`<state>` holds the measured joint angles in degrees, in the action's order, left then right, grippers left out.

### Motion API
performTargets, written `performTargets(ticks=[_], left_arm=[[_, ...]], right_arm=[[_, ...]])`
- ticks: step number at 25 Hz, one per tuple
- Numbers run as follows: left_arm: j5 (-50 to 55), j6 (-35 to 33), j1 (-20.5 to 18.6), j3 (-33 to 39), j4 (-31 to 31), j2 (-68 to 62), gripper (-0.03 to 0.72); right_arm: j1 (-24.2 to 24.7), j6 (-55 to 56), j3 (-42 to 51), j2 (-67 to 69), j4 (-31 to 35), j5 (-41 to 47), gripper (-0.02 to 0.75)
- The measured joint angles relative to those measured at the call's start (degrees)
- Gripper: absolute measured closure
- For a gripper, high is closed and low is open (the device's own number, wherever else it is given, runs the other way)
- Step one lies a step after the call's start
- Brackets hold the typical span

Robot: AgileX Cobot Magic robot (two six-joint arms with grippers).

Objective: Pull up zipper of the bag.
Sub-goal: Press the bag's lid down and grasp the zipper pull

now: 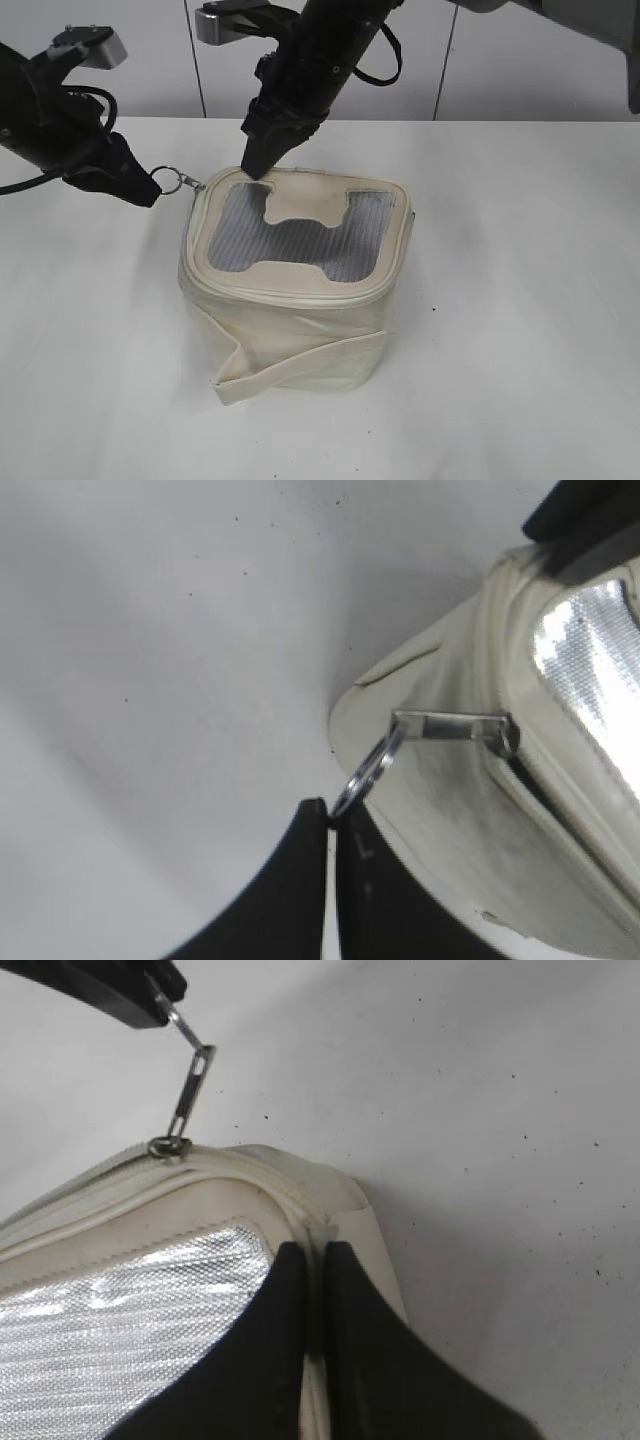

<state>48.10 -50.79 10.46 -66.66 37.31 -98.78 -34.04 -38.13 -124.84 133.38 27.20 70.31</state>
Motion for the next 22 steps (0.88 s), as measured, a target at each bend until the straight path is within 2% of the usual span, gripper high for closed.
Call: performTargets(ticks=[9,14,22], left_arm=[[5.8,-2.6,1.0,-0.4,1.8,-0.5,0.691],[5.8,-4.3,3.9,-0.4,-0.4,-2.8,0.691],[5.4,-4.4,4.3,-0.4,-2.5,-3.3,0.688]], right_arm=[[0.0,0.0,0.0,0.0,0.0,0.0,0.711],[0.0,0.0,0.0,-0.1,0.0,0.1,0.711],[0.0,0.0,0.0,-0.1,-0.1,0.1,0.711]])
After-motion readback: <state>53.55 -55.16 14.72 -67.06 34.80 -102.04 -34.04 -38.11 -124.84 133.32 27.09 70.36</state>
